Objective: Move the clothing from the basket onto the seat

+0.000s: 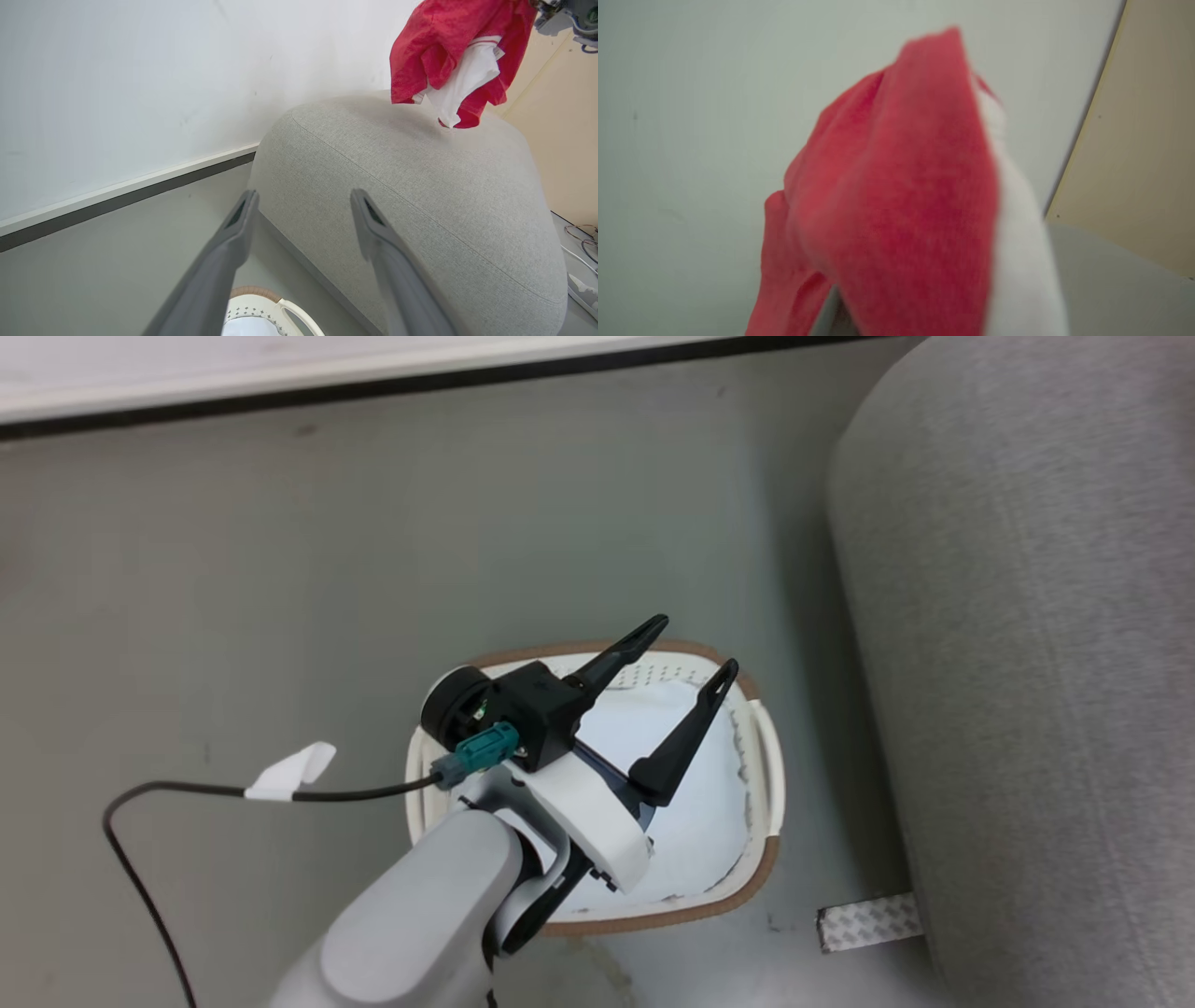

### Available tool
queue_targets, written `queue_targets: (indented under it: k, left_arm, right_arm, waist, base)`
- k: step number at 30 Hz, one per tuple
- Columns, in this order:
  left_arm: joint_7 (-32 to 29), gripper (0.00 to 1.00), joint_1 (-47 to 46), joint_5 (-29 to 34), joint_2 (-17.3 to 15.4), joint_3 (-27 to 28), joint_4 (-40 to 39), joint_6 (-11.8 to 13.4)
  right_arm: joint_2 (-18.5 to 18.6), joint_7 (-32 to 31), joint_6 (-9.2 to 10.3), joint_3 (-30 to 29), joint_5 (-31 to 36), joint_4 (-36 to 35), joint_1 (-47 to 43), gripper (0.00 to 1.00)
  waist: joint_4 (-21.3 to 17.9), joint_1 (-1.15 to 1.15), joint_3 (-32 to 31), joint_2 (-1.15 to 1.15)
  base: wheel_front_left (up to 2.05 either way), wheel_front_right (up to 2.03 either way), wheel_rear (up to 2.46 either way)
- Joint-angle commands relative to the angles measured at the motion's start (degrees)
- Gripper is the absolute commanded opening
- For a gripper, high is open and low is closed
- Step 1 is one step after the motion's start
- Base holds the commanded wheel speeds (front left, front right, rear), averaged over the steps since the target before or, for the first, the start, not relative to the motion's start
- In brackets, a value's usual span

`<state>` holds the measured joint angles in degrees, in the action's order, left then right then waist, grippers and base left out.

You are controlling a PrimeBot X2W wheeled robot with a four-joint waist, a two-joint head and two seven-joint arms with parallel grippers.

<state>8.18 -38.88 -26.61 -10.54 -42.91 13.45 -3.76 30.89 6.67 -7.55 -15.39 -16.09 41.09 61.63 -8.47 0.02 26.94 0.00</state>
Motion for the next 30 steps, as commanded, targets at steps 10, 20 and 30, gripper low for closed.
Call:
queue_targets:
  k: [10,20,30]
  left_arm:
    - [1.55,1.00,-1.72,-0.07,-0.46,-0.35,-0.10,-0.48]
    - [2.58,1.00,1.08,-1.87,-1.50,0.75,1.12,0.25]
    - [5.35,1.00,7.87,-4.83,-3.16,3.70,2.98,2.78]
  right_arm:
    - [-8.67,5.90,0.12,-20.23,16.26,11.48,-5.60,0.17]
    - [-16.16,8.19,0.12,-19.92,24.58,10.56,-10.17,1.00]
    - [-23.58,8.54,0.12,-12.94,21.65,-5.26,-25.59,1.00]
  waist:
    - [2.18,-0.02,3.75,0.00]
    - [0.12,-0.02,-0.53,0.00]
    - [0.05,-0.02,-9.37,0.00]
  base:
    - [0.00,0.00,0.00]
    - [0.00,0.00,0.00]
    - [0.00,0.00,0.00]
